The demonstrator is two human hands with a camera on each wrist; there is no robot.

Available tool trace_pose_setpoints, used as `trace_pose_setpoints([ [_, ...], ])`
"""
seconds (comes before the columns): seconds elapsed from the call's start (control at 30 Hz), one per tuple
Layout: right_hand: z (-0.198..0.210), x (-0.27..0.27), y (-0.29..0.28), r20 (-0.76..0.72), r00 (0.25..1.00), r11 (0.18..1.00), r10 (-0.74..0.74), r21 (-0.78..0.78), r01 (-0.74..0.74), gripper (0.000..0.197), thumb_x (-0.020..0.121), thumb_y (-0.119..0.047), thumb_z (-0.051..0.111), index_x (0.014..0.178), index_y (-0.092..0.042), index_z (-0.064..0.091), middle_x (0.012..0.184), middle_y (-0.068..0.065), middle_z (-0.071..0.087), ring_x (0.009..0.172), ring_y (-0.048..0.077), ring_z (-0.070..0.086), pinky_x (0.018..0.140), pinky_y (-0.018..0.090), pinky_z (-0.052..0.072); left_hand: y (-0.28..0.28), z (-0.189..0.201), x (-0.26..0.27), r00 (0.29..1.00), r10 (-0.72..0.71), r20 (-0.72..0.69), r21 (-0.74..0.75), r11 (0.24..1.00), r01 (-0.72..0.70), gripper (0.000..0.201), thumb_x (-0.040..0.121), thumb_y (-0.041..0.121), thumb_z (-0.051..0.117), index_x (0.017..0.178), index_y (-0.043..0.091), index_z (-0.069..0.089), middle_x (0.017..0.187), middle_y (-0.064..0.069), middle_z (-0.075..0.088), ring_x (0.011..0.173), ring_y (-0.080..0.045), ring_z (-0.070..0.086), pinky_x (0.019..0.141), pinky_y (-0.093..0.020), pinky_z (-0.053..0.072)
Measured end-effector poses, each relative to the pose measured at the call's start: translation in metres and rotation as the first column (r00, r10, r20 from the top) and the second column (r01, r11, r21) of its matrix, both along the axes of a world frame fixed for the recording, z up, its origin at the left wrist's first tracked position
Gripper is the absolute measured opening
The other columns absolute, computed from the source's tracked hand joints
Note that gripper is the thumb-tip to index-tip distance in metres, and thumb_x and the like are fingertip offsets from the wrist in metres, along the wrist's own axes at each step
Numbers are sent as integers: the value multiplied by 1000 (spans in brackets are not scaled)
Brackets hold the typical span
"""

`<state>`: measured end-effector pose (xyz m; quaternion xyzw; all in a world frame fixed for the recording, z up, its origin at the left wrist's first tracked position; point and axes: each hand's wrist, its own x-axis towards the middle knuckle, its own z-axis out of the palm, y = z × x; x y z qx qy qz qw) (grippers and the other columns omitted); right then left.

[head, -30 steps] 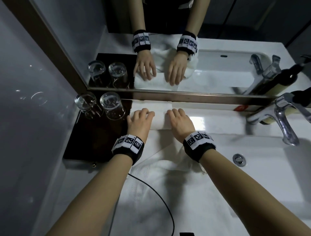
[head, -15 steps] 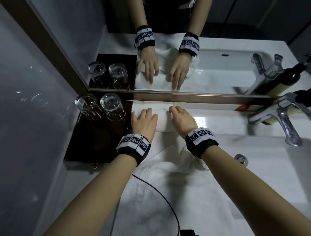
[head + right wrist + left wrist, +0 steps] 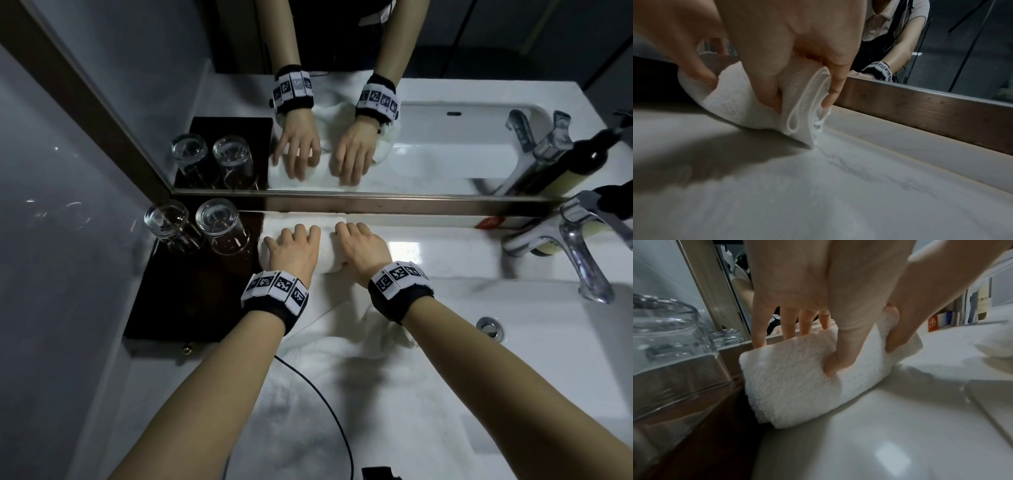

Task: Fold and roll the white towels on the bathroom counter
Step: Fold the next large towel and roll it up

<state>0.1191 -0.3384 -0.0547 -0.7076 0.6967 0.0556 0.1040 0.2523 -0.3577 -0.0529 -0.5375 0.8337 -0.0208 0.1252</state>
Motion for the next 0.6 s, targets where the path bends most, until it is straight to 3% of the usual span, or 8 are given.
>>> trace_pose_setpoints([
  [0.07,-1,-4,1,30,1000,1000,7,4,-7,49,80,-13,64,121,-8,37,122,9,51,116,28,45,78,36,46,-3,-3,1,999,-30,-19,-34,999,29,42,76,-10,46,111,9,35,109,-11,51,97,-32,54,84,-48,44],
  [0.13,-2,-5,2,45,999,1000,2,13,-2,50,80,-14,64,122,-9,37,123,9,51,116,28,45,76,36,45,-7,-3,1,1000,-27,-6,-38,999,27,42,75,-4,54,111,12,38,107,-6,54,95,-27,57,82,-44,47],
  [0.27,-6,-7,-5,24,1000,1000,19,12,-19,48,82,-11,59,124,-9,37,125,10,50,116,30,45,76,36,45,-11,-6,-2,999,-29,-36,3,1000,29,41,78,3,60,113,11,41,109,-7,54,97,-28,57,83,-46,46],
  [0.4,-12,-3,-2,-48,998,999,35,-34,-37,39,88,-5,46,125,-8,37,126,11,49,116,31,45,80,37,43,-12,-4,-2,999,-34,-1,-42,999,34,39,80,-4,47,116,11,41,110,-8,54,99,-30,56,83,-47,46],
  [0.53,-9,2,3,-116,992,996,45,-77,-55,48,84,-9,59,126,-7,35,132,11,42,122,30,40,90,42,40,-4,2,-2,998,-33,45,-131,991,38,41,72,0,38,98,24,59,87,6,63,75,-14,63,64,-32,54],
  [0.6,-5,3,10,-118,990,986,74,-143,-91,47,82,-10,58,124,-7,37,138,13,37,127,31,35,93,45,37,-2,-1,-3,1000,-26,5,-105,994,27,33,78,1,44,100,21,58,90,3,62,79,-17,63,66,-35,53],
])
